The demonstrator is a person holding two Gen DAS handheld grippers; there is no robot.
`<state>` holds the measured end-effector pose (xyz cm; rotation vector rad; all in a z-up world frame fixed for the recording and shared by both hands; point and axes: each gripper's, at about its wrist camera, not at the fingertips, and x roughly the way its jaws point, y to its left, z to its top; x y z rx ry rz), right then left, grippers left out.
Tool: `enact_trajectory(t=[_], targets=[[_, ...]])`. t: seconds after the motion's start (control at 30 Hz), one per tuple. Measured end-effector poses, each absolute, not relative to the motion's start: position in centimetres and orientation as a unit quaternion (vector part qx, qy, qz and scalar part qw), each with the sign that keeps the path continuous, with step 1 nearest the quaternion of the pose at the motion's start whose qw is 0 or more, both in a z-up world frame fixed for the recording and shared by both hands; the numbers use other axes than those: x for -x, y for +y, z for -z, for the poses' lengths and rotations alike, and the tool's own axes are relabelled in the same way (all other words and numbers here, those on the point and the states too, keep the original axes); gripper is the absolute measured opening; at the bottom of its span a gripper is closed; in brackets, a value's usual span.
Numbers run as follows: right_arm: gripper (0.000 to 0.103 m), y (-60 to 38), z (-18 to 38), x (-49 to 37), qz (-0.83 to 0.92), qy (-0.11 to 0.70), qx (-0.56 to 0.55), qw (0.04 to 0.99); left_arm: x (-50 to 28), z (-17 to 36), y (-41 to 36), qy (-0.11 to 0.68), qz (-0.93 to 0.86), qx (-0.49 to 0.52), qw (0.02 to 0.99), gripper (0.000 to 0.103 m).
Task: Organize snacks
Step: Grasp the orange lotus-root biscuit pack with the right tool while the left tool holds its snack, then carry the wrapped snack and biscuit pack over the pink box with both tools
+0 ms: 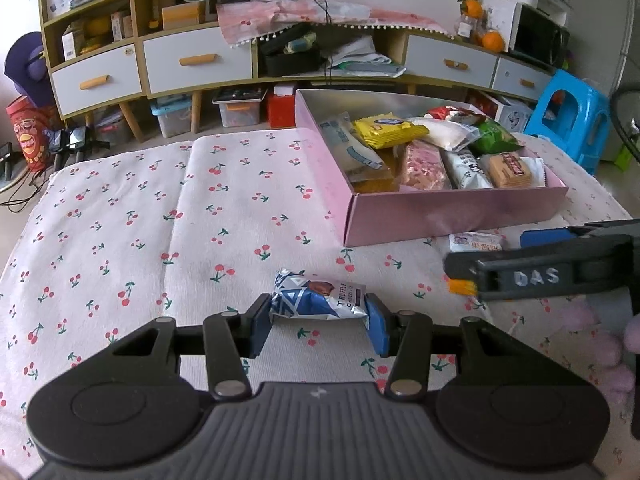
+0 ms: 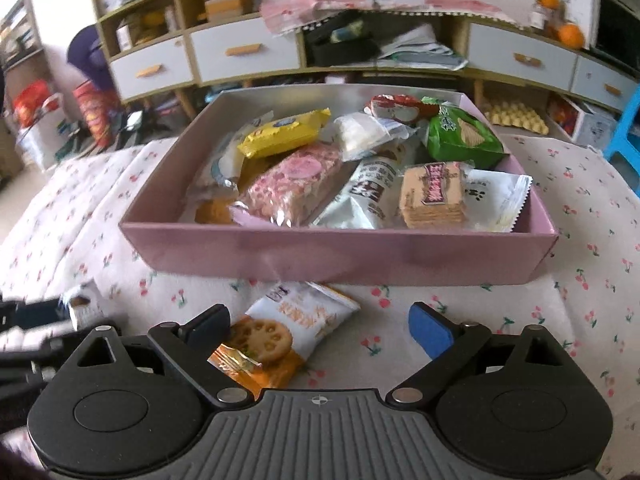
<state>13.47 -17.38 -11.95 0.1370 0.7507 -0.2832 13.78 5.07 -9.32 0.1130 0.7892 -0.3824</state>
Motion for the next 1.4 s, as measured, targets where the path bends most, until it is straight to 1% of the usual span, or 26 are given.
enact_trajectory(t=[0.17, 0.23, 0.3, 0.43, 0.47, 0.5, 0.53, 0.57, 0.63, 0.67, 0.7, 0.8, 0.9, 1.17, 1.4], targets=[[0.096, -18.8, 11.9, -12.1, 0.118, 0.382, -0.049, 0.915, -13.7, 9.3, 4.6, 0.381, 0.191, -0.053, 0.903, 0.045], [0.094, -19.1, 11.6, -11.6, 0.102, 0.380, -0.051, 0.918, -13.8, 9.3, 4.2, 0.381, 0.194, -0.054, 0.902, 0.045], [0.089, -19.2, 11.3, -11.4, 0.091, 0.379, -0.054, 0.919, -13.9, 9.3, 3.9, 0.381, 0.196, -0.055, 0.902, 0.045], [0.086, -18.4, 10.8, -11.5, 0.067, 0.370, -0.061, 0.925, -13.9, 9.3, 3.5, 0.380, 0.196, -0.057, 0.902, 0.045], [0.083, -18.1, 10.8, -11.7, 0.062, 0.373, -0.059, 0.924, -13.8, 9.4, 3.5, 0.380, 0.197, -0.058, 0.902, 0.045], [0.076, -17.7, 10.9, -12.0, 0.059, 0.378, -0.056, 0.922, -13.8, 9.4, 3.4, 0.380, 0.197, -0.060, 0.902, 0.045], [0.076, -17.2, 11.2, -12.3, 0.060, 0.384, -0.047, 0.920, -13.7, 9.4, 3.3, 0.380, 0.197, -0.062, 0.901, 0.045], [0.074, -16.8, 11.3, -12.4, 0.067, 0.381, -0.031, 0.922, -13.7, 9.4, 3.3, 0.381, 0.197, -0.063, 0.901, 0.045], [0.066, -16.3, 11.4, -12.5, 0.072, 0.380, -0.012, 0.922, -13.6, 9.5, 3.3, 0.382, 0.197, -0.066, 0.900, 0.045], [0.059, -16.3, 11.4, -12.5, 0.075, 0.379, -0.011, 0.922, -13.6, 9.5, 3.2, 0.382, 0.197, -0.068, 0.900, 0.045], [0.049, -16.4, 11.4, -12.5, 0.079, 0.379, -0.009, 0.922, -13.5, 9.5, 3.3, 0.382, 0.197, -0.068, 0.901, 0.045], [0.041, -16.7, 11.2, -12.3, 0.079, 0.381, -0.011, 0.921, -13.4, 9.5, 3.1, 0.382, 0.197, -0.070, 0.900, 0.045], [0.040, -17.2, 11.0, -12.0, 0.077, 0.387, -0.015, 0.919, -13.3, 9.4, 3.0, 0.383, 0.200, -0.073, 0.899, 0.045], [0.039, -18.2, 10.3, -11.2, 0.083, 0.419, -0.035, 0.903, -12.6, 9.1, 2.4, 0.387, 0.208, -0.083, 0.895, 0.045], [0.039, -19.5, 9.2, -10.2, 0.075, 0.424, -0.085, 0.899, -12.1, 8.3, 1.7, 0.387, 0.214, -0.083, 0.893, 0.045]])
